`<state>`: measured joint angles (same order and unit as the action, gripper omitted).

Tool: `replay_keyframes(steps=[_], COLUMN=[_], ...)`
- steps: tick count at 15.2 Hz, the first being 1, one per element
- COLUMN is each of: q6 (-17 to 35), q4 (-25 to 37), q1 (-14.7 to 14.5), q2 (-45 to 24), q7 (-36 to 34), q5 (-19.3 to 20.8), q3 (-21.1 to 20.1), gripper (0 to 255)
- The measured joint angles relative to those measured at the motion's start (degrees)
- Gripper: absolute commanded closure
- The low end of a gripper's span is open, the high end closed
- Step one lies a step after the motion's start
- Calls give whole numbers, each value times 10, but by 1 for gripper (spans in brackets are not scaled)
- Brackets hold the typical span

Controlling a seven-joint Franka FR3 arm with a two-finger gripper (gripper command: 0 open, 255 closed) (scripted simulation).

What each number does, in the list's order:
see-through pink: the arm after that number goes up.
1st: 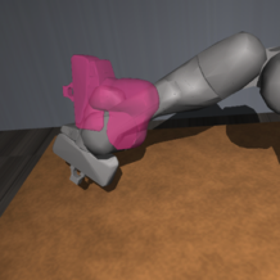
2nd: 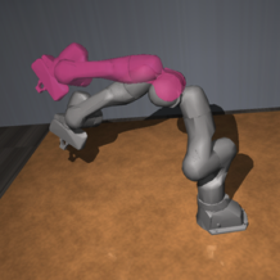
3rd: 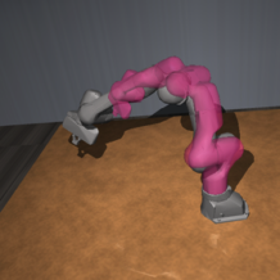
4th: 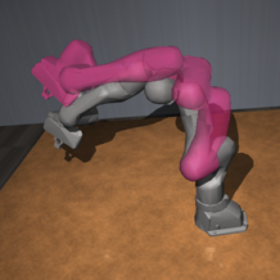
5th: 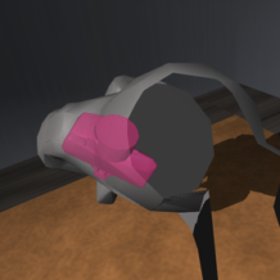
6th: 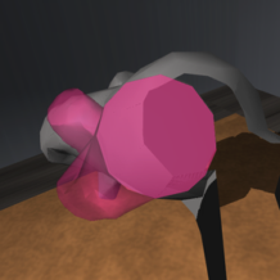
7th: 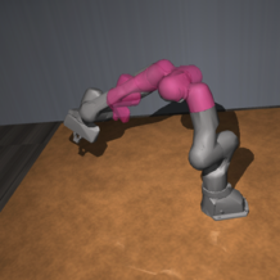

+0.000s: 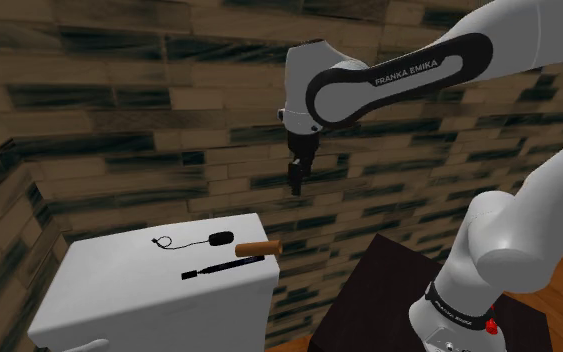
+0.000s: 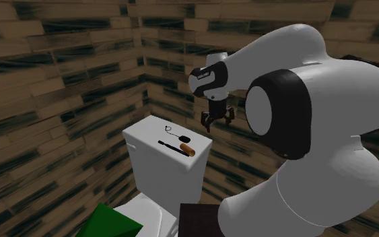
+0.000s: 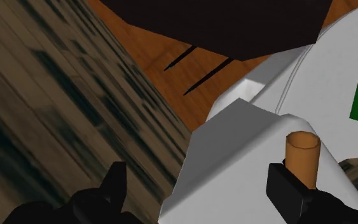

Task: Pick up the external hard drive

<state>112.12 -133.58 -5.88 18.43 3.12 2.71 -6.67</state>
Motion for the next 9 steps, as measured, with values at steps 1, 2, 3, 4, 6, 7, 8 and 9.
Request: replay_keyframes(steps=[1, 2, 3, 4, 6, 7, 8, 9], q6=[8, 20, 35, 45, 64, 72, 80, 87], q4=[13, 23, 28, 36, 62, 78, 93, 102], q1=[-3, -5, -8, -11, -18, -19, -21, -24], q2=[-20, -41, -59, -76, -119, -143, -164, -180], q7=[0, 1, 1, 1, -3, -1, 0, 1], q5=[-1, -1, -1, -2, -1, 0, 2, 3], q3=[-4, -6, -9, -13, -22, -24, -26, -29], gripper=[0, 0, 0, 0, 0, 0, 0, 0])
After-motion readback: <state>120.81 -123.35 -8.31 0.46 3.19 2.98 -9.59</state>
